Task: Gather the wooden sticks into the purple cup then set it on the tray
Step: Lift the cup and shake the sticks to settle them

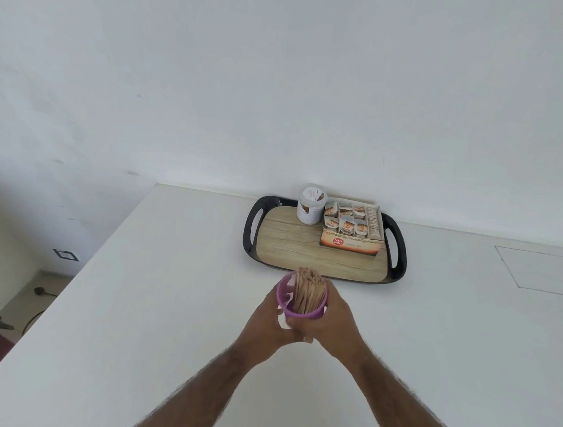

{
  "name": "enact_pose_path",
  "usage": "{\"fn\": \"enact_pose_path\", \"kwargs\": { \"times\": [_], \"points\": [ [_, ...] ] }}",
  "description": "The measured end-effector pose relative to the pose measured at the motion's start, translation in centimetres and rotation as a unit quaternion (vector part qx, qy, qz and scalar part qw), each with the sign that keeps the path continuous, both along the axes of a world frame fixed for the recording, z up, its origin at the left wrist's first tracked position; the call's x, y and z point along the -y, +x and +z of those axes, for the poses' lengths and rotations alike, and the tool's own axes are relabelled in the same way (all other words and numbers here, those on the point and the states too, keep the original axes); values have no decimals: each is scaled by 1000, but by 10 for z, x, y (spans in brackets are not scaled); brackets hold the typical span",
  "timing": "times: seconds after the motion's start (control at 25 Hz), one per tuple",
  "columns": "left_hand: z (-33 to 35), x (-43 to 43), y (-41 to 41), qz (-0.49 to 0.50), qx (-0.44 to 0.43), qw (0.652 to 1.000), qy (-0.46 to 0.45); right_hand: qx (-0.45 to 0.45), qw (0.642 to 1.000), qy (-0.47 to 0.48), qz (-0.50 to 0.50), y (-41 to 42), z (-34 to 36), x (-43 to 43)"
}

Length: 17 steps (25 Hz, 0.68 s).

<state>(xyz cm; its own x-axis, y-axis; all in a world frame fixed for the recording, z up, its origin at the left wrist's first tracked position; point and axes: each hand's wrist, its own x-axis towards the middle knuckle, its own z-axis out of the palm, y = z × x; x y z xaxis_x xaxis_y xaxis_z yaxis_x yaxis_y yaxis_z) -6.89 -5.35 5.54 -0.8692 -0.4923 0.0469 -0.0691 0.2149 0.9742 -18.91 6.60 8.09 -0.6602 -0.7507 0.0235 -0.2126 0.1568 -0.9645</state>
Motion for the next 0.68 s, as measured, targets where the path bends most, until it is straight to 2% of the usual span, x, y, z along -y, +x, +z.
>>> {"fn": "enact_pose_path", "kwargs": {
  "times": [0.28, 0.44, 0.56, 0.68],
  "points": [
    [-7, 1, 2, 16, -24, 998, 59, 2, 1000, -4, 14, 10, -7, 4],
    [2, 6, -1, 20, 6, 1000, -22, 5, 998, -38, -57, 2, 1, 7],
    [5, 10, 0, 13, -2, 999, -32, -15, 999, -29, -44, 7, -2, 5],
    [2, 5, 4, 22, -26, 999, -3, -12, 999, -14, -36, 18, -8, 6]
  ]
}}
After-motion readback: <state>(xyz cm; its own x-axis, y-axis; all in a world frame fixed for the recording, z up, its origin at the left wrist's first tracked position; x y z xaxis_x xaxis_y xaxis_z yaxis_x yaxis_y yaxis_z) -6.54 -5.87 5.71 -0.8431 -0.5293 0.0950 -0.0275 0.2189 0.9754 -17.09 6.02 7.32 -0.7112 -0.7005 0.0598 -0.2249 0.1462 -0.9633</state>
